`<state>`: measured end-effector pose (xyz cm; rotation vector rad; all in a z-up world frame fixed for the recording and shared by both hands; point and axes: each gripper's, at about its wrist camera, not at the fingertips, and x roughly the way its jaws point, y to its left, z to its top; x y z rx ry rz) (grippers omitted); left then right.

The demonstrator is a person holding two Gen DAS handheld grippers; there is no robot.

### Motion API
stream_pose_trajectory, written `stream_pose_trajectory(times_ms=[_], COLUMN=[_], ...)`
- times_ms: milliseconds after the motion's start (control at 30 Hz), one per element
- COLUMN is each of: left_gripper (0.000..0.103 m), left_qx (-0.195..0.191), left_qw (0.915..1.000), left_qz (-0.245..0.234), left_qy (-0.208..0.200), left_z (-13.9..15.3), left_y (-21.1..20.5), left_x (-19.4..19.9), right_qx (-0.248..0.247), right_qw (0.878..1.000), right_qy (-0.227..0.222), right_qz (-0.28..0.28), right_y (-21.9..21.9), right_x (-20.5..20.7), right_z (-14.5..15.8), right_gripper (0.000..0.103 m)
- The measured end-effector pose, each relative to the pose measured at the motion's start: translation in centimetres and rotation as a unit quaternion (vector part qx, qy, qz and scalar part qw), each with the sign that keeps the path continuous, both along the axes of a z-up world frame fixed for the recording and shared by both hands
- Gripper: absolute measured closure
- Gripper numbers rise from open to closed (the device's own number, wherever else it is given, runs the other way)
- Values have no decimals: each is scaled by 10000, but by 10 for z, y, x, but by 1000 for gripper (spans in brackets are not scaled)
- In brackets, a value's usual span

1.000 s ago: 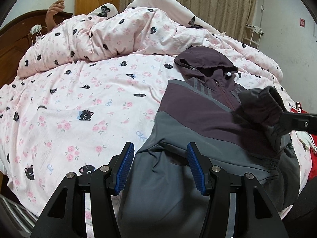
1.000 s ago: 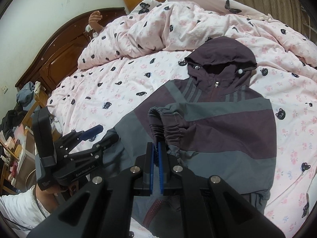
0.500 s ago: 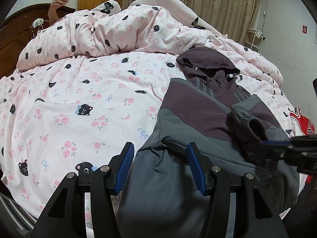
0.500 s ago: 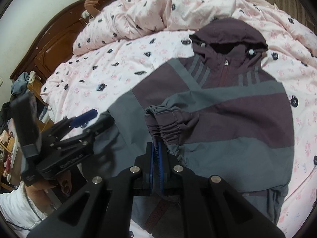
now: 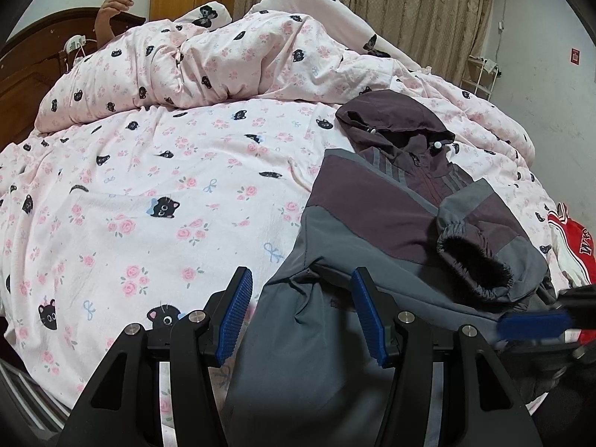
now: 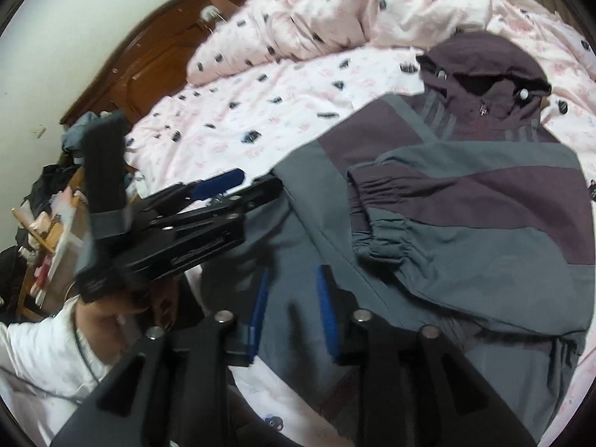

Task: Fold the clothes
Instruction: 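Lower the cuff onto the folded sleeve and open the right gripper, then move both grippers onto the jacket hem to grasp it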

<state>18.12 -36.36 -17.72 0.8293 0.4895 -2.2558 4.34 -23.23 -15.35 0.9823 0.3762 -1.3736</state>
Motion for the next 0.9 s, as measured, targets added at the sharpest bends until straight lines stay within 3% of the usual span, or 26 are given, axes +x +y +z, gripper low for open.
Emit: stream_pose_trajectory(times_ms=[167,333,467,733,900], left_gripper=[53,53,53,51,48], left_qx=[-61,-33,-142,-45,19], left_qw=[9998,9975,9957,9938,9940], left_qz=[-149,-680,-914,-789,-744], left_qy=[79,199,75,-784,-800], left_z=[10,30,36,-11,-22], left_y=[4,15,25,21,22], left_x=[-10,-45,-71,-85,-84], right_qx=[-571,-422,-175,179,310], right_qw=[9955,9893,9909,9932,9932], right_qy=[255,483,491,617,642], right_qz=[-716,-1312,-1244,-967,-917], right_y=[26,22,7,-2,-4], right_x=[-29,-54,-49,-29,-29], right_z=[25,24,7,-31,-40], right_gripper=[74,72,73,73,74])
